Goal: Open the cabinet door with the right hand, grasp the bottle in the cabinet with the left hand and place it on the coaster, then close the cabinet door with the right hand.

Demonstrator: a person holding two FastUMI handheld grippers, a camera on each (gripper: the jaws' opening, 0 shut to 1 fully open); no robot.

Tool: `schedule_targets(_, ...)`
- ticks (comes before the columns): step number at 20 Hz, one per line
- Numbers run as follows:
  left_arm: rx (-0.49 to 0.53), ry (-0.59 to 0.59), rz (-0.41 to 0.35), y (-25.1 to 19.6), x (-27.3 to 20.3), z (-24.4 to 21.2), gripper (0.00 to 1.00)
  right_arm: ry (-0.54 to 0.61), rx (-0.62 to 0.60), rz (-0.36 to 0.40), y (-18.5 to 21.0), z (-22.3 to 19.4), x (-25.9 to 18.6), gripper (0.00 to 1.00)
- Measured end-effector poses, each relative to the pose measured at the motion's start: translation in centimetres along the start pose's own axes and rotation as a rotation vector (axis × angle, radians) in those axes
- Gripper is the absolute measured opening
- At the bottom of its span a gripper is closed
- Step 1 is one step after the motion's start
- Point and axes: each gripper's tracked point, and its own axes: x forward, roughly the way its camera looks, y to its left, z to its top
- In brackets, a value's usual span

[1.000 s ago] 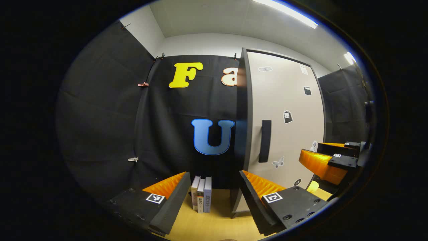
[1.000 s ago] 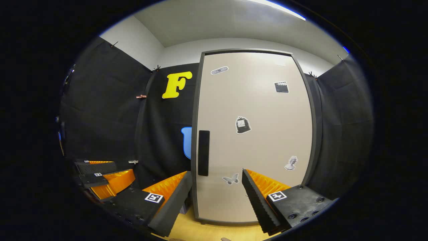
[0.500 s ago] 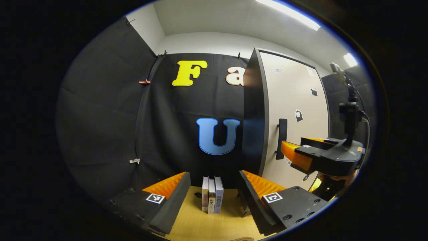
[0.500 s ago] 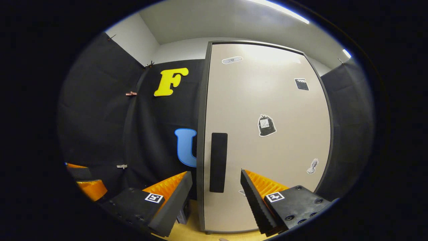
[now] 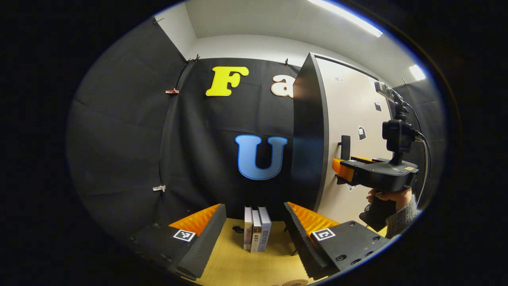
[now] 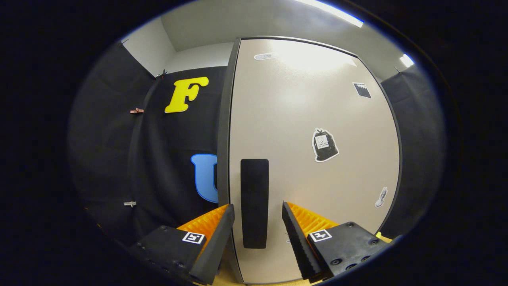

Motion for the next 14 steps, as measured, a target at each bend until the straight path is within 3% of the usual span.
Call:
schedule_targets(1, -0.003, 0.006, 0.001, 0.1, 0.2, -0.3, 0.91, 0.001, 0.004, -0.015, -0.3, 0.1, 0.2, 0.77)
schedule_targets(2, -0.005, 0.009, 0.001, 0.3, 0.2, -0.3, 0.91, 0.003, 0.008, -0.024, -0.4, 0.0, 0.4, 0.62)
schedule_targets(5, -0.006, 0.009, 0.008, 0.7, 0.1, -0.5, 0.92, 0.006, -0.004, -0.019, 0.0, -0.2, 0.6, 0.54)
schedule_targets(6, -0.005, 0.010, 0.010, 0.8, 0.0, -0.5, 0.92, 0.000, -0.022, -0.028, 0.1, -0.3, 0.6, 0.35)
schedule_targets(9, -0.008, 0.014, 0.011, 0.9, -0.5, -0.5, 0.92, 0.008, -0.035, -0.037, 0.1, -0.2, 0.6, 0.30)
schedule_targets(10, -0.010, 0.014, 0.013, 0.9, -0.7, -0.4, 0.91, 0.025, -0.040, -0.027, 0.1, -0.3, 0.4, 0.22)
schedule_targets(14, -0.007, -0.008, 0.024, 1.1, -1.2, 0.4, 0.91, 0.049, -0.035, 0.010, 0.2, -0.1, -0.9, 0.23)
